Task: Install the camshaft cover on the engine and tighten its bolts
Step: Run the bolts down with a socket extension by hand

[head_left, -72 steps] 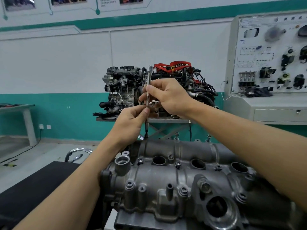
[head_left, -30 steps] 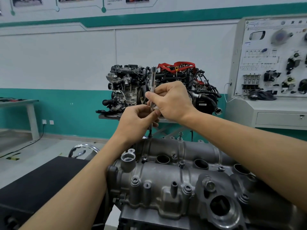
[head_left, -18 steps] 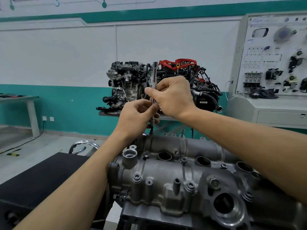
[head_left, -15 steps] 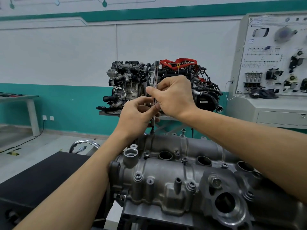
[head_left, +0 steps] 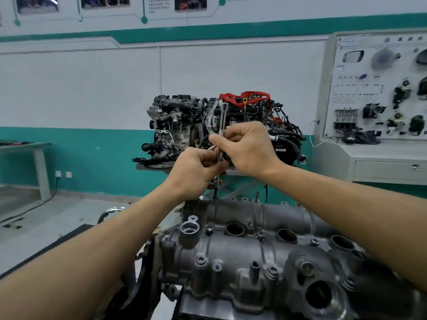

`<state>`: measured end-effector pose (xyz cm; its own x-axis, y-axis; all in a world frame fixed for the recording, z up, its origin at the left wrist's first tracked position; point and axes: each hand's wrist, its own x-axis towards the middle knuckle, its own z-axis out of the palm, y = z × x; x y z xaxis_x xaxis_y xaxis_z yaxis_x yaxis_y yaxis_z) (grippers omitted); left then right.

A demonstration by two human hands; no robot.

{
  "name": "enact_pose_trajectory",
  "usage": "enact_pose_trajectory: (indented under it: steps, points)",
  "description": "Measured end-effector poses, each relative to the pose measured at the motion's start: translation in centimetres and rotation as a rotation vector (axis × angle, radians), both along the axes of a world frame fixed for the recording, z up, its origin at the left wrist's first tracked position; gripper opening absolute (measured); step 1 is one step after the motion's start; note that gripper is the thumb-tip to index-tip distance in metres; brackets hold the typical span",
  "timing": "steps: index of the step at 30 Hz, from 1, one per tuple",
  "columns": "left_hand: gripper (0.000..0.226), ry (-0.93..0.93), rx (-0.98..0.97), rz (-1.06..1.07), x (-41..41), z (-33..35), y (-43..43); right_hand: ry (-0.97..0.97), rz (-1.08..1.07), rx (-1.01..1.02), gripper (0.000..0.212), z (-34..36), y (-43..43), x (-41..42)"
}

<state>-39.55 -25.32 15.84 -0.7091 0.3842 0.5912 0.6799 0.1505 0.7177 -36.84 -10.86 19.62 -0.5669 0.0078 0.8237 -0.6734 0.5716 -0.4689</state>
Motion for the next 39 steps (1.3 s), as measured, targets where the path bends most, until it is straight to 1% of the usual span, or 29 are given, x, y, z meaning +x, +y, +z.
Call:
enact_pose_trajectory:
  steps: [2, 4, 7, 10, 12, 15, 17, 18, 20, 22, 25, 27, 30, 34, 36, 39]
  points:
    - [0.021, 0.016, 0.006, 0.003, -0.2, -0.1, 0.1, -0.001, 0.004, -0.015, 0.03, -0.1, 0.0, -0.2]
    - [0.019, 0.003, 0.057, 0.0, -0.4, -0.5, 0.1, -0.011, 0.008, -0.028, 0.032, -0.1, -0.4, -0.4]
    - [0.012, -0.094, 0.123, -0.029, -0.6, -1.1, 0.1, -0.044, -0.018, -0.029, 0.032, 0.1, -1.0, -0.8]
    - [0.009, -0.183, 0.127, -0.091, -0.5, -1.0, -0.2, -0.077, -0.01, -0.013, 0.029, 0.5, -1.5, -0.8]
    - [0.009, -0.155, 0.141, -0.11, -0.2, -1.0, -0.4, -0.059, 0.005, 0.005, 0.027, 0.5, -1.7, -0.4]
    - [0.007, -0.065, 0.24, -0.16, 0.9, -0.9, -0.4, 0.057, 0.086, 0.003, 0.024, 0.7, -1.7, 1.0]
    - [0.009, -0.012, 0.258, -0.169, 1.4, -0.2, 0.0, 0.099, 0.12, -0.001, 0.023, 1.6, -1.6, 1.7]
    - [0.009, -0.014, 0.257, -0.17, 1.6, 0.4, 0.3, 0.103, 0.118, -0.01, 0.024, 2.1, -1.4, 1.8]
    - [0.008, -0.059, 0.239, -0.167, 2.0, 1.6, 1.3, 0.09, 0.086, -0.044, 0.027, 2.9, -0.5, 1.8]
    - [0.009, -0.091, 0.178, -0.156, 2.3, 2.5, 2.7, 0.055, 0.062, -0.074, 0.03, 3.3, 1.1, 1.8]
    - [0.026, -0.075, 0.059, -0.118, 2.2, 3.0, 5.0, 0.029, 0.012, -0.057, 0.032, 2.8, 3.8, 1.7]
    - [0.032, -0.07, 0.012, -0.12, 2.0, 2.8, 6.2, 0.019, -0.018, -0.052, 0.032, 2.3, 5.4, 1.8]
    - [0.027, -0.039, -0.04, -0.111, 1.3, 2.2, 7.0, -0.013, -0.016, -0.037, 0.032, 1.7, 6.3, 1.8]
    - [0.025, 0.003, -0.002, -0.04, 0.6, 1.4, 6.5, 0.014, 0.021, -0.038, 0.031, 1.3, 5.6, 1.4]
    - [0.026, 0.031, 0.003, -0.059, 0.8, 1.0, 6.4, -0.001, 0.068, -0.042, 0.031, 1.0, 5.9, 1.6]
    - [0.025, 0.083, -0.048, -0.058, 1.4, 0.9, 7.0, -0.044, 0.116, -0.086, 0.029, 0.6, 7.0, 2.4]
